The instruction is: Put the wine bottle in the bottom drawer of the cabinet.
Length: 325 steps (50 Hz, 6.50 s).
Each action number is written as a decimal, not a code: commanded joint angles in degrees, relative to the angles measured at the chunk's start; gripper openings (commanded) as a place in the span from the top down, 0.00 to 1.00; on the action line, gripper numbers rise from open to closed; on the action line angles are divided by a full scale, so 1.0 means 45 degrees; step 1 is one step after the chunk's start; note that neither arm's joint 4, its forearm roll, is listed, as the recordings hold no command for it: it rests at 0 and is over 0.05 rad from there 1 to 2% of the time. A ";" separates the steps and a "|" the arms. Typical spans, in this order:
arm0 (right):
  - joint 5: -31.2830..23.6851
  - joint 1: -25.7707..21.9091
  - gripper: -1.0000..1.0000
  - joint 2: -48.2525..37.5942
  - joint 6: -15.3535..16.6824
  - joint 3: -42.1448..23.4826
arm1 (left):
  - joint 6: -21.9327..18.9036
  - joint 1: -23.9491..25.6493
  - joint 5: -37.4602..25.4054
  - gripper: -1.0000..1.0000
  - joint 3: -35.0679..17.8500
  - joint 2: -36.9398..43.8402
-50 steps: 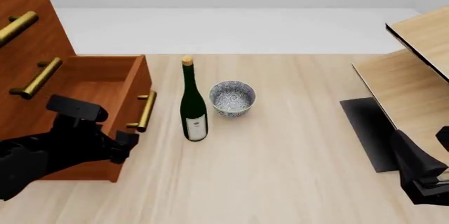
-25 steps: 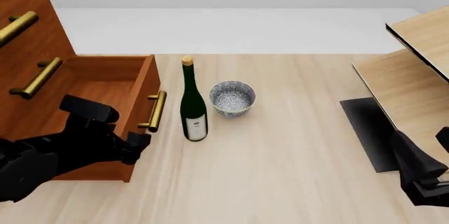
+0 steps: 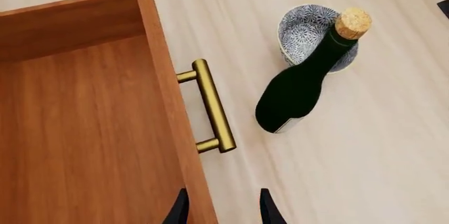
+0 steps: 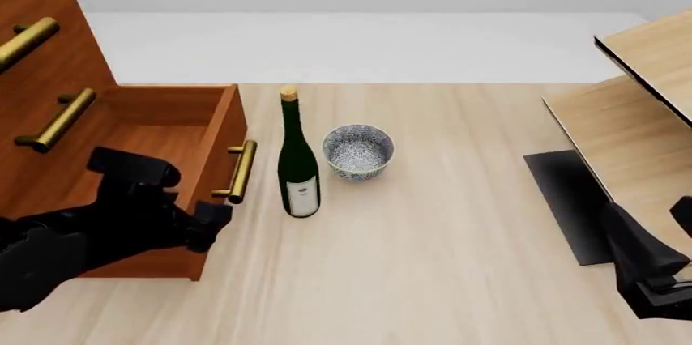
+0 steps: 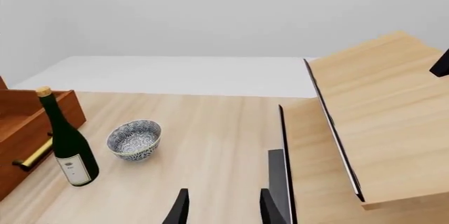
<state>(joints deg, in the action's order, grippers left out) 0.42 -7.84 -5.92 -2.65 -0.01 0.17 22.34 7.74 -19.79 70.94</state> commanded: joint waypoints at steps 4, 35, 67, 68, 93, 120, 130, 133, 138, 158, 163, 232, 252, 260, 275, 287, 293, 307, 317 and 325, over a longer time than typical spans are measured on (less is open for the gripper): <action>0.0178 -0.0104 0.00 -0.0214 0.0005 0.0000 | 0.0423 0.0827 -0.1949 0.00 -0.0339 -0.2050; 0.0366 -0.0218 0.00 -0.0325 0.0065 -0.0001 | -0.0797 0.0938 -0.5932 0.00 -0.3086 -0.6394; 0.0668 -0.0342 0.00 -0.0602 0.0121 -0.0002 | -0.0012 0.2426 -0.2181 0.00 -0.1497 -0.7191; 0.0706 -0.0343 0.00 -0.0640 0.0120 -0.0002 | 0.0013 0.2516 -0.2127 0.00 -0.1485 -0.7214; 0.0826 -0.0392 0.00 -0.0745 0.0063 -0.0002 | 0.0009 0.2406 0.0211 0.00 -0.0965 -0.6650; 0.0705 -0.0513 0.00 -0.0707 0.0043 -0.0001 | -0.1070 0.3280 0.2561 0.00 -0.0859 -0.4274; 0.0854 -0.0553 0.00 -0.0928 0.0021 0.0000 | -0.1247 0.3559 0.3383 0.00 -0.0989 -0.3157; 0.0782 -0.0558 0.00 -0.0870 0.0009 0.0000 | -0.1173 0.3374 0.3573 0.00 -0.1016 -0.2810; 0.0823 -0.0584 0.00 -0.0952 0.0014 0.0001 | -0.1383 0.3275 0.3887 0.00 -0.1028 -0.2484; 0.0990 -0.0653 0.00 -0.1146 -0.0017 0.0001 | -0.1596 0.2572 0.5280 0.00 -0.0808 -0.1334; 0.1185 -0.0712 0.00 -0.1353 -0.0012 0.0001 | -0.1645 0.2451 0.5654 0.00 -0.0938 -0.0857; 0.1374 -0.0722 0.00 -0.1848 -0.0242 0.0002 | -0.1685 0.2227 0.7368 0.00 -0.2963 0.3505; 0.1479 -0.0721 0.00 -0.2056 -0.0282 0.0002 | -0.1490 0.2139 0.7668 0.00 -0.3154 0.4044; 0.1354 -0.0703 0.00 -0.1959 -0.0284 0.0002 | -0.1252 0.2073 0.7706 0.00 -0.3218 0.4266; 0.1441 -0.0736 0.00 -0.2094 -0.0290 0.0002 | -0.0988 0.2062 0.7718 0.00 -0.3332 0.4578; 0.1303 -0.0696 0.00 -0.1951 -0.0251 0.0002 | -0.0939 0.2090 0.7650 1.00 -0.3444 0.4572; 0.1653 -0.0734 0.00 -0.2303 -0.0240 0.0002 | -0.0773 0.2084 0.7448 1.00 -0.3439 0.4373; 0.1674 -0.0754 0.00 -0.2286 -0.0217 0.0002 | -0.0658 0.2011 0.7312 1.00 -0.3133 0.3796; 0.1644 -0.0767 0.00 -0.2204 -0.0176 0.0002 | -0.0596 0.2052 0.6787 1.00 -0.2867 0.3034; 0.1708 -0.0808 0.00 -0.2220 -0.0145 0.0002 | -0.0340 0.2246 0.6096 1.00 -0.2478 0.1708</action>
<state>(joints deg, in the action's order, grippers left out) 7.85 -11.30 -15.84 -3.49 0.00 -1.89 31.89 37.87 -32.17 84.32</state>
